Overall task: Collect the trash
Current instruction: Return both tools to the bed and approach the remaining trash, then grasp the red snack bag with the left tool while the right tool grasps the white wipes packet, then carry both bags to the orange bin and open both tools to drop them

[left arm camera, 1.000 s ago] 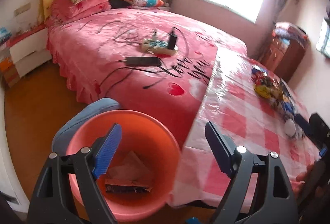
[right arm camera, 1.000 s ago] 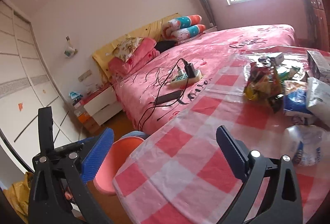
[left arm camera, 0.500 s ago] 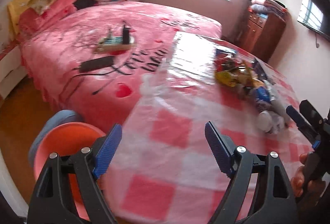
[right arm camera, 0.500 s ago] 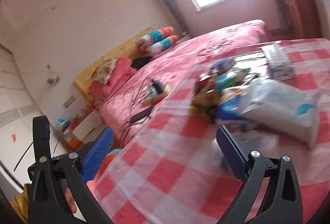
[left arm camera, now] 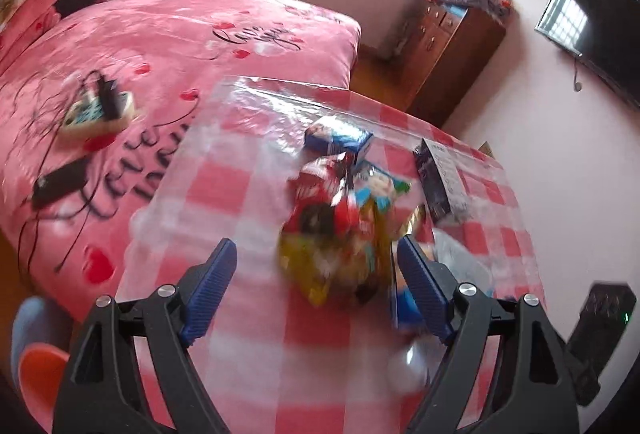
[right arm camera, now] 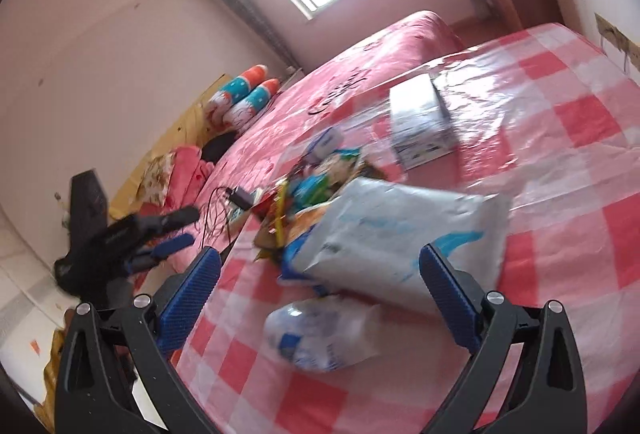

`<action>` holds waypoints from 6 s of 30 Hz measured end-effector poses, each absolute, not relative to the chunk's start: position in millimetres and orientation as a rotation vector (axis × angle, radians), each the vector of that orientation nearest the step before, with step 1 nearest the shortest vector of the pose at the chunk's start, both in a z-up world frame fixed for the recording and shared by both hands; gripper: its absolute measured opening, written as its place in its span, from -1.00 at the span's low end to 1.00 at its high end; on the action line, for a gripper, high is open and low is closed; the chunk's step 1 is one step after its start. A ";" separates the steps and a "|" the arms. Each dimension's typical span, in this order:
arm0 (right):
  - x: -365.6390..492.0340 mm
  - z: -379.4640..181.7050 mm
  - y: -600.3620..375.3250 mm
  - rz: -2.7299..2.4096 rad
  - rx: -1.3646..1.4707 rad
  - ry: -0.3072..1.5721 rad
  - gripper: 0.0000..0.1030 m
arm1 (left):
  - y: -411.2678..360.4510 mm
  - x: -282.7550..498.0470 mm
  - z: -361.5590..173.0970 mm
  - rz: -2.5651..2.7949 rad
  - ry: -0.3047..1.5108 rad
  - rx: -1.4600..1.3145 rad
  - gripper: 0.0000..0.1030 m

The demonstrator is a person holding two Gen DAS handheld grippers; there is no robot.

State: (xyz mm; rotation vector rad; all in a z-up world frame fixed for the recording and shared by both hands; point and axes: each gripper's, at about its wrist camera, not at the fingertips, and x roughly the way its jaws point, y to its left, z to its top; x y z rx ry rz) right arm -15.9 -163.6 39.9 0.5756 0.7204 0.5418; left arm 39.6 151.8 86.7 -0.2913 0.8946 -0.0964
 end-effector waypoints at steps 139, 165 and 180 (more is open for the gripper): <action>-10.2 58.7 -103.5 0.487 -0.106 0.880 0.55 | 163.9 -83.3 16.6 -0.118 0.923 -0.193 -0.13; -115.7 114.5 190.3 1.075 -0.105 0.926 0.57 | 348.1 -235.8 26.4 0.198 0.821 -0.424 -0.12; -132.1 55.7 263.1 1.068 -0.118 1.025 0.76 | 416.8 -270.0 -57.5 0.371 0.908 -0.544 0.29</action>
